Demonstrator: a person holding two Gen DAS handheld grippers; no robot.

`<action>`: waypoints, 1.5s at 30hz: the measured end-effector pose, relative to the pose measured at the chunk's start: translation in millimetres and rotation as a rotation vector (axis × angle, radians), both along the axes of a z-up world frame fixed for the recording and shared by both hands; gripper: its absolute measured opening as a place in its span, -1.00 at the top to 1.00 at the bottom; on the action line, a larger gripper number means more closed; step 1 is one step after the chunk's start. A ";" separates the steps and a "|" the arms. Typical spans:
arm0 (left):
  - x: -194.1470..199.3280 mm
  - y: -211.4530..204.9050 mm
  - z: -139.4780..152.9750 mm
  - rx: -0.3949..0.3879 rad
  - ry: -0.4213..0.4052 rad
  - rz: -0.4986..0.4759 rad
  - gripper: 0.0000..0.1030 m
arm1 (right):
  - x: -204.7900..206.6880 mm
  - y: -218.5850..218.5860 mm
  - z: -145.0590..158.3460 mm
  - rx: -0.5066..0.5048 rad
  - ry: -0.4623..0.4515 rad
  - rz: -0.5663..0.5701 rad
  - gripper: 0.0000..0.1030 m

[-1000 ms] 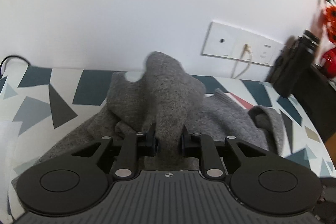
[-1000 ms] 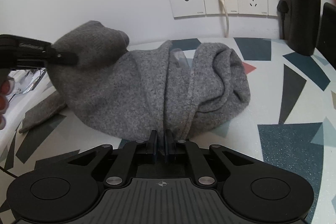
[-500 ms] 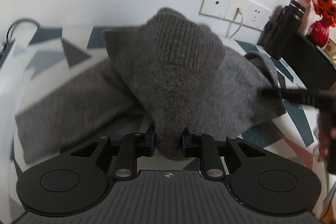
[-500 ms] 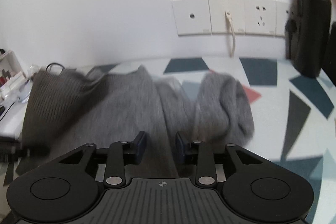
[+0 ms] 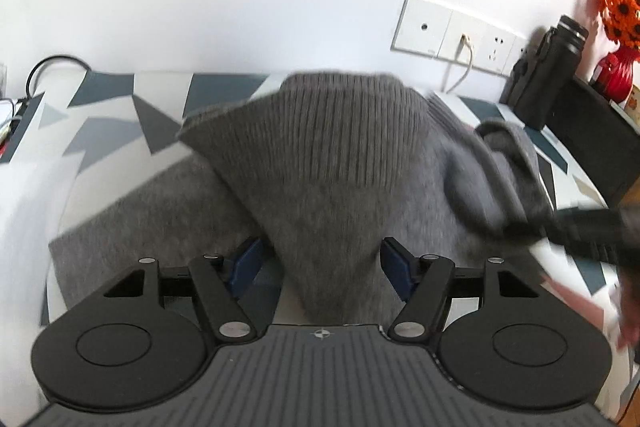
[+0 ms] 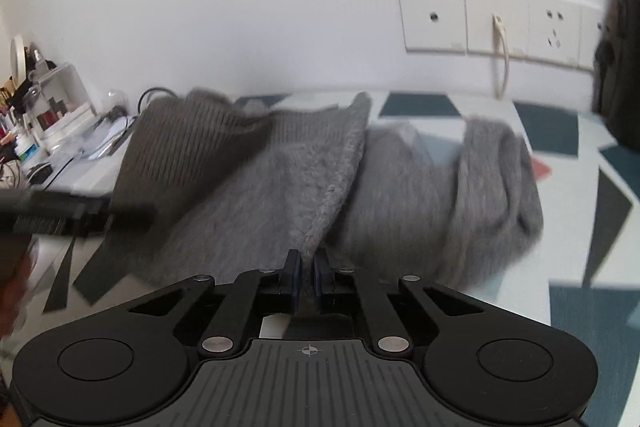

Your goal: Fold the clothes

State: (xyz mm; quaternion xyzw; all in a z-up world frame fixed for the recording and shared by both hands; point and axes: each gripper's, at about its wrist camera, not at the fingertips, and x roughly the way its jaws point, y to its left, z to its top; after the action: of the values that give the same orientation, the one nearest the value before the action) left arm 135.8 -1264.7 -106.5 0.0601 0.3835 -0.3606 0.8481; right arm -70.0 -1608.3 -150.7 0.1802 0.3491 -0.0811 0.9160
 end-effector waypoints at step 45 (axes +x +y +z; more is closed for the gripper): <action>-81.6 27.6 -14.8 -0.004 0.195 -0.203 0.66 | -56.5 -4.7 -14.3 0.199 0.141 -0.012 0.84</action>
State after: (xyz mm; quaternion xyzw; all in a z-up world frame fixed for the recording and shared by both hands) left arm 54.2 -1237.1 -121.3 0.0615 0.4553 -0.4494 0.7661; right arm -126.5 -1613.0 -165.0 0.2660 0.4180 -0.0638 0.8663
